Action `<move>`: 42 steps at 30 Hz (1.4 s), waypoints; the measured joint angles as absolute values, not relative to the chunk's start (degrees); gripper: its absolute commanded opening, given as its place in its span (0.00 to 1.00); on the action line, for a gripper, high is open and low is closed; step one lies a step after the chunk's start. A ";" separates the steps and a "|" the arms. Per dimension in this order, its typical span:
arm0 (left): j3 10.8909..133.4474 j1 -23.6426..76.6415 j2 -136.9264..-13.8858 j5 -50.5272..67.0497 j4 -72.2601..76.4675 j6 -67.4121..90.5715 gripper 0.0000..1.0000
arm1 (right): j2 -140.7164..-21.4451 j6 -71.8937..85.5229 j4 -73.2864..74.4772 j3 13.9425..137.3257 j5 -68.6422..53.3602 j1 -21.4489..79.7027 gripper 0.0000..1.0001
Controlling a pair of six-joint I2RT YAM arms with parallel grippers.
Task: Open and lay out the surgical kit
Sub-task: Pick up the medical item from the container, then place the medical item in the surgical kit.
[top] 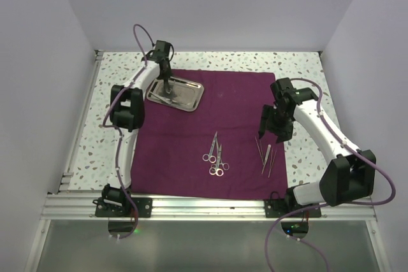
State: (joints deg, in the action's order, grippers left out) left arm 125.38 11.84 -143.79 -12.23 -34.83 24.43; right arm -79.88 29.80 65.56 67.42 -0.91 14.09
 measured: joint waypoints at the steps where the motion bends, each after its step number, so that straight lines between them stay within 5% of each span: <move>1: 125.38 11.75 -143.79 -11.86 -34.83 24.40 0.00 | -80.05 29.65 65.47 67.48 -0.93 14.06 0.67; 15: 122.17 11.35 -135.50 -7.09 -37.17 24.40 0.00 | -80.18 28.99 62.72 67.07 -3.03 13.80 0.67; 27: 73.34 27.79 -92.23 -8.99 -31.35 29.39 0.00 | -77.54 28.38 59.33 62.81 -7.57 13.80 0.67; 37: 48.75 36.60 -85.19 -11.44 -31.62 39.59 0.00 | -72.47 26.33 59.11 56.38 -10.11 13.80 0.67; 41: 47.09 38.35 -82.67 -12.62 -32.25 42.30 0.48 | -70.91 26.04 59.13 54.24 -10.48 13.80 0.67; 42: 47.09 38.68 -82.17 -12.88 -32.42 42.83 0.52 | -70.78 25.91 59.16 53.98 -10.52 13.80 0.67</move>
State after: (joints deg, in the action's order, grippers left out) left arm 47.09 38.68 -82.17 -12.88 -32.42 42.83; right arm -70.78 25.91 59.16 53.98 -10.52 13.80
